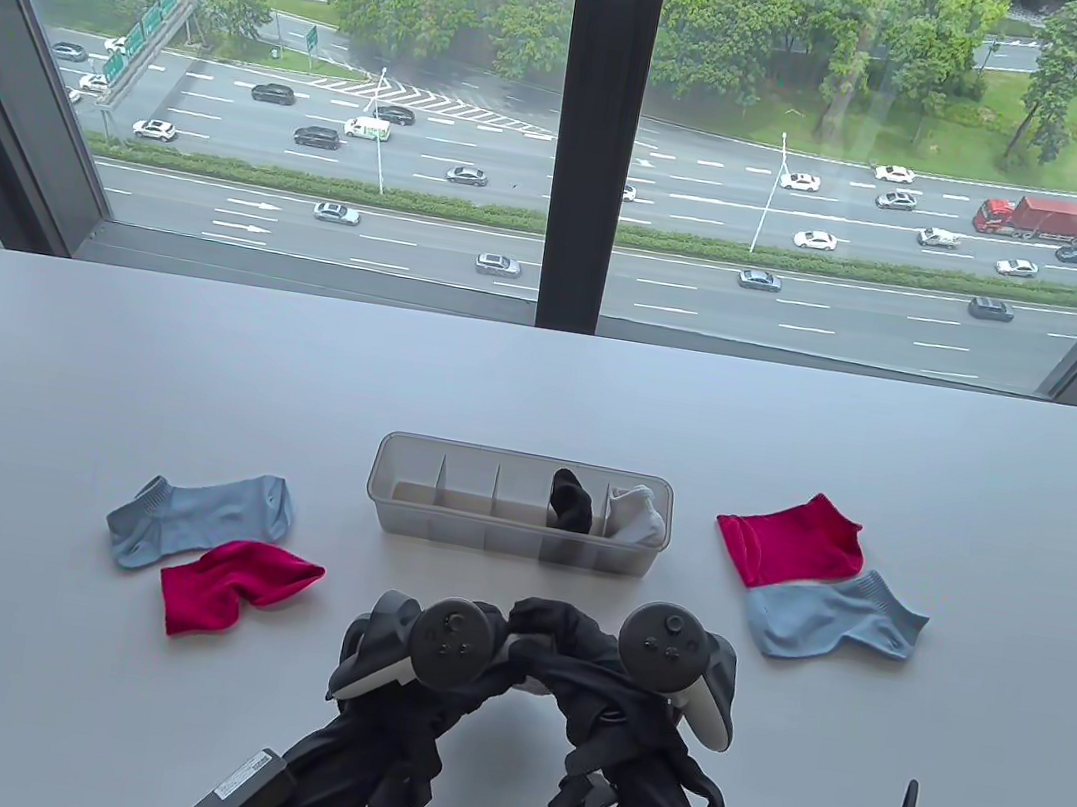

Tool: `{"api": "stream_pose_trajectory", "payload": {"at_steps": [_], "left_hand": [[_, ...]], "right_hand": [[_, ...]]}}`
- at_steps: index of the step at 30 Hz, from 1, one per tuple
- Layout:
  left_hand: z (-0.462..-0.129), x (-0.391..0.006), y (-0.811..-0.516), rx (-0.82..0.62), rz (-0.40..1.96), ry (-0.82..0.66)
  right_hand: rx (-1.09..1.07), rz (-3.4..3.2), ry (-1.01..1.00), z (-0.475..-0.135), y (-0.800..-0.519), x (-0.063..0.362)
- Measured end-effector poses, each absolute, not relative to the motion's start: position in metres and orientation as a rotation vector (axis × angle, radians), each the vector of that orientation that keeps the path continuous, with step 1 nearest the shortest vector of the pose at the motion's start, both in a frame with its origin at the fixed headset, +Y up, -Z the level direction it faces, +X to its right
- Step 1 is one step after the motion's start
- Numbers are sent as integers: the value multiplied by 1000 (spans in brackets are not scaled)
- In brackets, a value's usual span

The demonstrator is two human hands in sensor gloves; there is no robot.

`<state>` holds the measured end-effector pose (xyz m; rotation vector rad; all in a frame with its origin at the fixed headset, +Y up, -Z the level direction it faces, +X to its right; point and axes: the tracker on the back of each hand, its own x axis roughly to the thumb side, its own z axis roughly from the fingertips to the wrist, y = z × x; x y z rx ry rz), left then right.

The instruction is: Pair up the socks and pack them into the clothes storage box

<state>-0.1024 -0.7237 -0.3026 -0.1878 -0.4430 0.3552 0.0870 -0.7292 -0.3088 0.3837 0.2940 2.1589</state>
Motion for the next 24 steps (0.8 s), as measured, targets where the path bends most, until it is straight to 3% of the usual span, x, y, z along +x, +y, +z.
{"api": "stream_pose_trajectory", "payload": {"at_steps": [6, 9, 16, 20, 24], "left_hand": [[-300, -103, -713, -33, 428, -470], [-302, -104, -716, -102, 428, -486], [-304, -104, -718, -183, 384, -463], [-304, -108, -719, -173, 356, -432], [-307, -110, -720, -255, 380, -472]], "right_hand": [[303, 2045, 319, -311, -732, 92], [404, 2058, 374, -310, -732, 91], [349, 2112, 244, -307, -728, 90], [375, 2088, 316, -307, -731, 83], [474, 2071, 385, -307, -729, 80]]}}
